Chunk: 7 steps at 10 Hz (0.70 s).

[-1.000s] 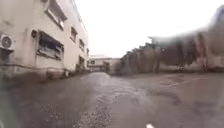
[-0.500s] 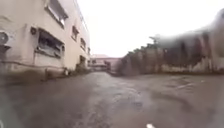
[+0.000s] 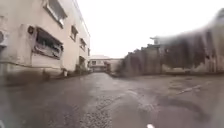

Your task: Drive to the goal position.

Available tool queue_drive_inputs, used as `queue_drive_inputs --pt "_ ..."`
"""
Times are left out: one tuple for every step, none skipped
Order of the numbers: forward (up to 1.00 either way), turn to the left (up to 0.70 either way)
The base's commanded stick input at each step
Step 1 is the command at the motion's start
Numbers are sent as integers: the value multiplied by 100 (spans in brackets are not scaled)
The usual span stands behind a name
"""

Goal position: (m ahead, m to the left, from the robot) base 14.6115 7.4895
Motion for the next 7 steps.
queue_drive_inputs --pt "50 8" --pt "50 8" --pt "50 8" --pt "50 8" --pt "50 8" --pt "50 8" --pt "50 8"
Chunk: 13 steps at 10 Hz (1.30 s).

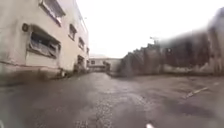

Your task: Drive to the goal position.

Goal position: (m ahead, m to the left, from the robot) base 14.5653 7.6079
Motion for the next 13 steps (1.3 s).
queue_drive_inputs --pt "50 8" --pt "50 8" --pt "50 8" --pt "50 8" --pt "50 8" --pt "50 8" --pt "50 8" --pt "50 8" --pt "50 8" --pt "50 8" --pt "50 8" --pt "50 8" --pt "50 8"
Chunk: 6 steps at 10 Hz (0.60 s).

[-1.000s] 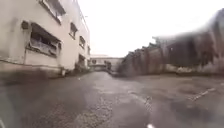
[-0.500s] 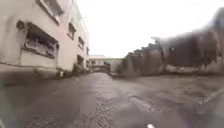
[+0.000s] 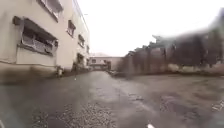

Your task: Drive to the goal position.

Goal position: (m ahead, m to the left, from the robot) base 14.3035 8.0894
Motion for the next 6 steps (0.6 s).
queue_drive_inputs --pt "50 8" --pt "50 8" --pt "50 8" --pt "50 8" --pt "50 8" --pt "50 8"
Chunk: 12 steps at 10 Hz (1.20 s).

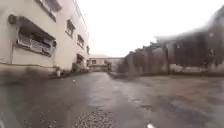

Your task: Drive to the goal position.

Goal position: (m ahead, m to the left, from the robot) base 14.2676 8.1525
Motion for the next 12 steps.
queue_drive_inputs --pt "50 8" --pt "50 8" --pt "50 8" --pt "50 8" --pt "50 8" --pt "50 8" --pt "50 8" --pt "50 8" --pt "50 8" --pt "50 8" --pt "50 8" --pt "50 8"
